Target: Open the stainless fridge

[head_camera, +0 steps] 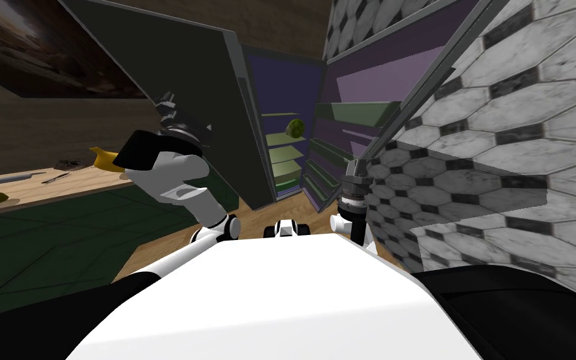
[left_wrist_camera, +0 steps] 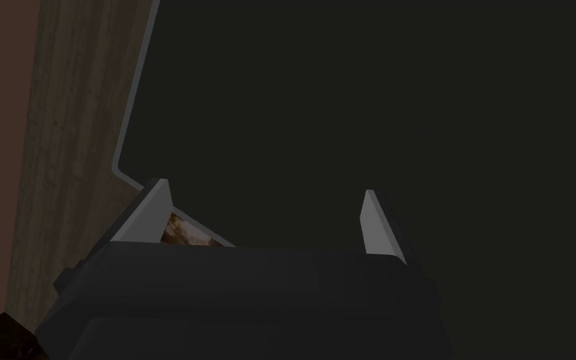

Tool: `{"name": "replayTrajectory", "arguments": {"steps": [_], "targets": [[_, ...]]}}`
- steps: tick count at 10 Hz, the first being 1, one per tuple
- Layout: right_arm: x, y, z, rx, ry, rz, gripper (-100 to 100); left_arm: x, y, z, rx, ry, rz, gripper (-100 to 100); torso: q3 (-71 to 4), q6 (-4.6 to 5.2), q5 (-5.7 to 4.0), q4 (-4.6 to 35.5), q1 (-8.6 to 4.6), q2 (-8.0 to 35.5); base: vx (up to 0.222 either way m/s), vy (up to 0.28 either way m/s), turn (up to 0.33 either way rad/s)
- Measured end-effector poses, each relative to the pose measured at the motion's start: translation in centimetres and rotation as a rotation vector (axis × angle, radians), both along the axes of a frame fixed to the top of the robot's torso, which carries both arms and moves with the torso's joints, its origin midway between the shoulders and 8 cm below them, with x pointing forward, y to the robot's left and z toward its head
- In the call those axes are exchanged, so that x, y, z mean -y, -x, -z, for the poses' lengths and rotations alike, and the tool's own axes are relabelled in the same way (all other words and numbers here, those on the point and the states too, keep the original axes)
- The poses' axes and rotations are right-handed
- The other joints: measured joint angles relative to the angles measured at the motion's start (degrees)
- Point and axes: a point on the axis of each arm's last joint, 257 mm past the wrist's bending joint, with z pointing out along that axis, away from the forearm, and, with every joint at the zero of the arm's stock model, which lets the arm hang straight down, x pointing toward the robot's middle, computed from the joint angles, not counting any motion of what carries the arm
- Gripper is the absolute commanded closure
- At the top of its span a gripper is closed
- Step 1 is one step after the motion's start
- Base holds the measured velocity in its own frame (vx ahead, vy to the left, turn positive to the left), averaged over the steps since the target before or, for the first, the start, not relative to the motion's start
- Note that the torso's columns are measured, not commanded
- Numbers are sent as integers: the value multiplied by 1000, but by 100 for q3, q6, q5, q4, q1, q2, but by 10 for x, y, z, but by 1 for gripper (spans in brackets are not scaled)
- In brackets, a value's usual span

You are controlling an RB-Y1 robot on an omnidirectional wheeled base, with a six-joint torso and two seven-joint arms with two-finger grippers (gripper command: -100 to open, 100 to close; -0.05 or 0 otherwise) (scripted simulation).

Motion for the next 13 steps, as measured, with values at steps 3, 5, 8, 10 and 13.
{"name": "replayTrajectory", "arguments": {"steps": [3,5,8,10,13], "targets": [[0,0,0,0,0,0,0,-9,-3,-13,-14,53,2,-100,-4,0,-6,-2,-27,-7,21,-134,66],[0,0,0,0,0,0,0,-9,-6,-18,-30,76,12,-100,-3,1,0,-2,1,-6,19,-95,48],[0,0,0,0,0,0,0,-15,-9,-29,-50,133,23,-100,-6,1,-11,-2,-38,-11,25,-168,82],[0,0,0,0,0,0,0,-12,-11,-34,-65,156,37,-100,-3,0,7,-2,20,-5,15,-82,32],[0,0,0,0,0,0,0,-15,-14,-44,-88,213,58,-100,-10,0,-7,-4,-30,-17,42,-125,64]]}}
